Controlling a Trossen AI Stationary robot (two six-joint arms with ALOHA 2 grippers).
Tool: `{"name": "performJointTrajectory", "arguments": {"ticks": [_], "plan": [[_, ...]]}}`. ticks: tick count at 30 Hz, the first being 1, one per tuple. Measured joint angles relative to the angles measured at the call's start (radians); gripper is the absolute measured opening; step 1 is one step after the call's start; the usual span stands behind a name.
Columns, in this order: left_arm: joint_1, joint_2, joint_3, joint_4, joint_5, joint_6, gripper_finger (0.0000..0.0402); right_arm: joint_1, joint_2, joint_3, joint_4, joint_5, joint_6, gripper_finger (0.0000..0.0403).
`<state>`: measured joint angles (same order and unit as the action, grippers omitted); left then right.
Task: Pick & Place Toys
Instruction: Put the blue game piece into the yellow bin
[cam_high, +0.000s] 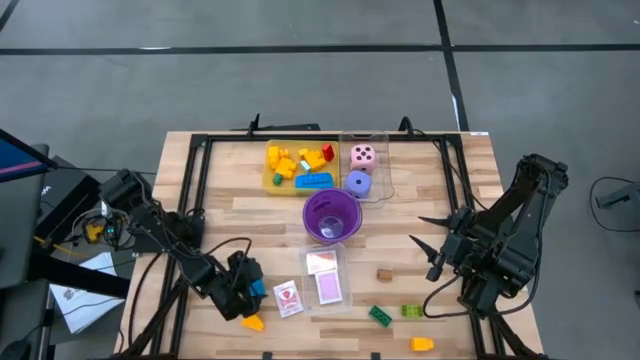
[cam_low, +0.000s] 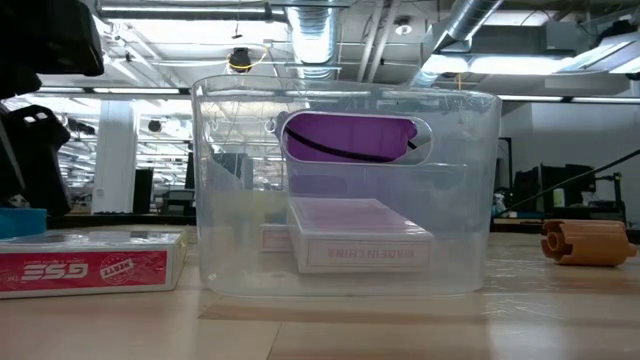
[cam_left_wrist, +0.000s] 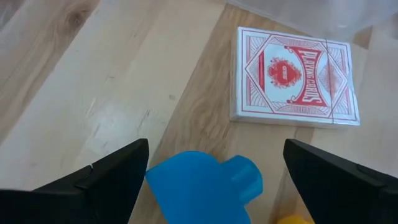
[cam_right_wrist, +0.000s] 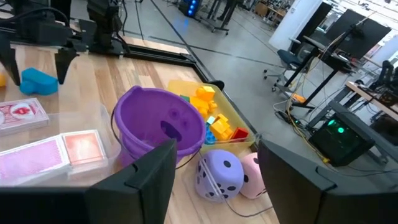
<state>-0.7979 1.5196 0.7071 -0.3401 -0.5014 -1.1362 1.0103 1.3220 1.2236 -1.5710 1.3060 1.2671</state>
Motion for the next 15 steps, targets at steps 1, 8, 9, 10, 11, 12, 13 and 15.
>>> {"name": "performJointTrajectory", "arguments": {"ticks": [1, 8, 9, 10, 11, 12, 13, 15], "plan": [[0.0, 0.0, 0.0, 0.0, -0.001, 0.0, 0.037, 0.0, 0.0, 0.0, 0.0, 0.0, -0.001, 0.0218], [0.038, 0.0, 0.0, -0.053, 0.001, -0.022, 0.037, 0.003, 0.0, 0.0, 0.001, 0.0, -0.006, 0.0218], [0.045, 0.0, 0.0, -0.062, 0.038, -0.04, 0.037, 0.002, 0.0, 0.0, 0.0, 0.0, -0.005, 0.0218], [0.05, 0.0, 0.0, -0.069, 0.08, -0.055, 0.037, 0.002, 0.0, 0.0, 0.0, 0.0, -0.004, 0.0218], [0.053, 0.0, 0.0, -0.072, 0.126, -0.074, 0.037, 0.002, 0.0, 0.0, 0.0, 0.0, -0.003, 0.0218], [0.053, 0.0, 0.0, -0.072, 0.172, -0.091, 0.037, 0.002, 0.0, 0.0, 0.0, 0.0, -0.003, 0.0218], [0.053, 0.0, 0.0, -0.071, 0.209, -0.108, 0.037, 0.002, 0.0, 0.0, 0.0, 0.0, -0.003, 0.0218], [0.051, 0.0, 0.0, -0.065, 0.256, -0.144, 0.037, 0.003, 0.0, 0.0, 0.0, 0.0, -0.003, 0.0218]]}}
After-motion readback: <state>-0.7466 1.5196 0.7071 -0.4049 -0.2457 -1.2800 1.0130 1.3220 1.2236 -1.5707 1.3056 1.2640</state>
